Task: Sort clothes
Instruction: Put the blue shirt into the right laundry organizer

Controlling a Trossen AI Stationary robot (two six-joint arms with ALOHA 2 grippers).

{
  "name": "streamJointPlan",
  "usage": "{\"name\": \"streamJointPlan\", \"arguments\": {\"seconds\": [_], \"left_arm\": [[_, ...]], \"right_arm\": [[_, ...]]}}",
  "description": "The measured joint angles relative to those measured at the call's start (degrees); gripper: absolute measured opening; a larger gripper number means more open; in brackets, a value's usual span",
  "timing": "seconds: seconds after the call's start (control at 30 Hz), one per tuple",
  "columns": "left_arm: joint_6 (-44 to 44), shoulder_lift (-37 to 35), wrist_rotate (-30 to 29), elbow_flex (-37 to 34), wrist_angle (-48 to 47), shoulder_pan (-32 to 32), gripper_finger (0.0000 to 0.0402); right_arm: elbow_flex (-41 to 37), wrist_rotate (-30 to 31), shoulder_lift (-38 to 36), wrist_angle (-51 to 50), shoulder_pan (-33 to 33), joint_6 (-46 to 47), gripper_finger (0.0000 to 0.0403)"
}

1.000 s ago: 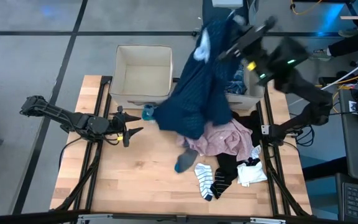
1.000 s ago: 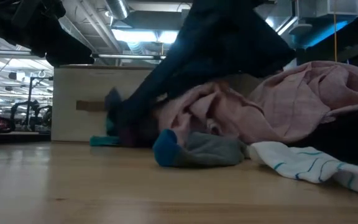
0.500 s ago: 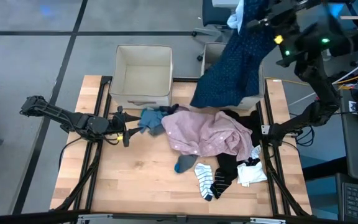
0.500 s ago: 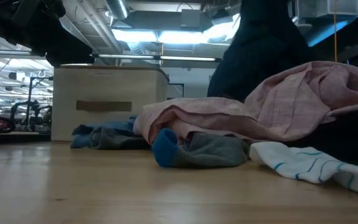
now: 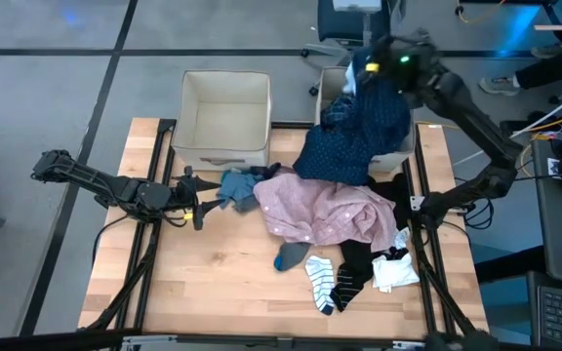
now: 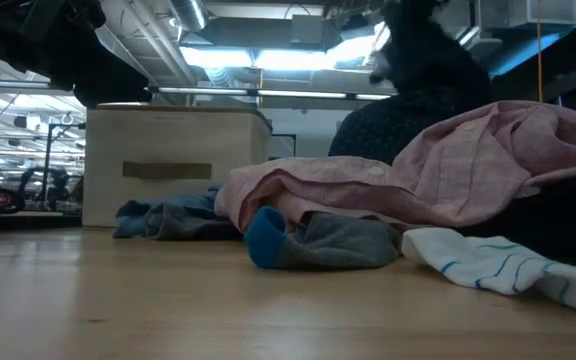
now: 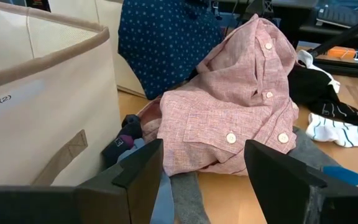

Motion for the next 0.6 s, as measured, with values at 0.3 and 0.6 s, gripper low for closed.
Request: {"name": "streamJointPlan", "arguments": {"seconds": [0.3, 0.6], "left_arm": [[-0.4, 0.0, 0.0, 0.0, 0.0, 0.0, 0.0217], [-0.4, 0.0, 0.0, 0.0, 0.0, 0.0, 0.0217]], "right_arm": [[-20.5, -7.3, 0.0, 5.1, -4.4, 8.2, 0.0017], [-34.3, -13.3, 0.0, 14.6, -8.0, 14.8, 0.0032]]}}
